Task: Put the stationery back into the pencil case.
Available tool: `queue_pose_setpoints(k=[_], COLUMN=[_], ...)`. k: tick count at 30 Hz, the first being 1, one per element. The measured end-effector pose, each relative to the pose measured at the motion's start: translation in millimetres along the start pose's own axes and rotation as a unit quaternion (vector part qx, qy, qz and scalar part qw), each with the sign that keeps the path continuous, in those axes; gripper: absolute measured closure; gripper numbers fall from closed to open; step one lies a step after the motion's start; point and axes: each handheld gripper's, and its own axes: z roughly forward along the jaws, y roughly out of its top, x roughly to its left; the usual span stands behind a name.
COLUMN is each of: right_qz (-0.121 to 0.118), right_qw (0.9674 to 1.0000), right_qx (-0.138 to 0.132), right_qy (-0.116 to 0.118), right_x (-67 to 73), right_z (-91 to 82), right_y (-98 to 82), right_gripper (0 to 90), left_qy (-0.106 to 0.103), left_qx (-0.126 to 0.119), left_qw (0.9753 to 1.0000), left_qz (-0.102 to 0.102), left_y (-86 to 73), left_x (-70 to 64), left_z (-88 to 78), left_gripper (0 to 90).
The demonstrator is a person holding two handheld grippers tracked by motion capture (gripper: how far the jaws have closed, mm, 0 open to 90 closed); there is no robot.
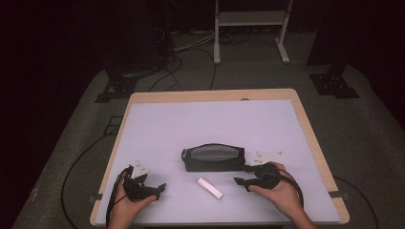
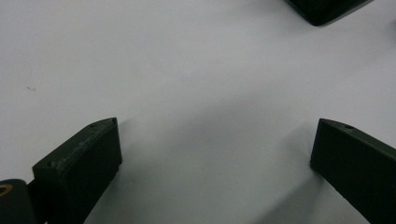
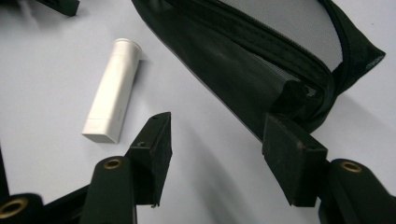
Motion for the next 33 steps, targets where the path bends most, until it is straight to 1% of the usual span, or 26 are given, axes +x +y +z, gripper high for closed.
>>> queue_pose_setpoints(k=[4, 6, 10, 17, 21, 29, 32, 33], right_qz=[-0.012, -0.013, -0.024, -0.036, -0.045, -0.055, -0.062, -0.064], right_qw=[0.9998, 0.9997, 0.9991, 0.9977, 0.9969, 0.9955, 0.995, 0.995], right_qx=[0.0, -0.002, -0.002, 0.008, 0.015, 0.024, 0.028, 0.031], right_qy=[0.013, 0.022, 0.036, 0.057, 0.062, 0.073, 0.073, 0.07], right_x=[10.3, 14.0, 22.3, 37.1, 43.0, 53.2, 56.7, 57.9], right_z=[1.3, 3.2, 11.0, 26.6, 34.9, 50.2, 56.7, 58.6], right_y=[2.7, 4.6, 9.9, 14.5, 16.8, 20.6, 20.9, 21.1], right_gripper=[41.5, 41.5, 41.9, 42.9, 43.2, 44.3, 46.1, 48.1], left_qy=[0.0, 0.0, 0.0, 0.0, 0.0, 0.0, 0.0, 0.0], left_qx=[0.001, 0.0, 0.0, 0.0, 0.0, 0.0, 0.0, 0.0], left_qw=[1.0, 1.0, 1.0, 1.0, 1.0, 1.0, 1.0, 1.0], left_qz=[0.0, 0.0, 0.0, 0.0, 0.0, 0.0, 0.0, 0.0], left_y=[0.1, 0.0, 0.0, 0.0, 0.0, 0.0, 0.0, 0.0], left_x=[0.1, 0.0, 0.0, 0.0, 0.0, 0.0, 0.0, 0.0], left_z=[-0.1, 0.0, 0.0, 0.0, 0.0, 0.0, 0.0, 0.0], left_gripper=[1.1, 1.1, 1.1, 1.1, 1.1, 1.1, 1.1, 1.1])
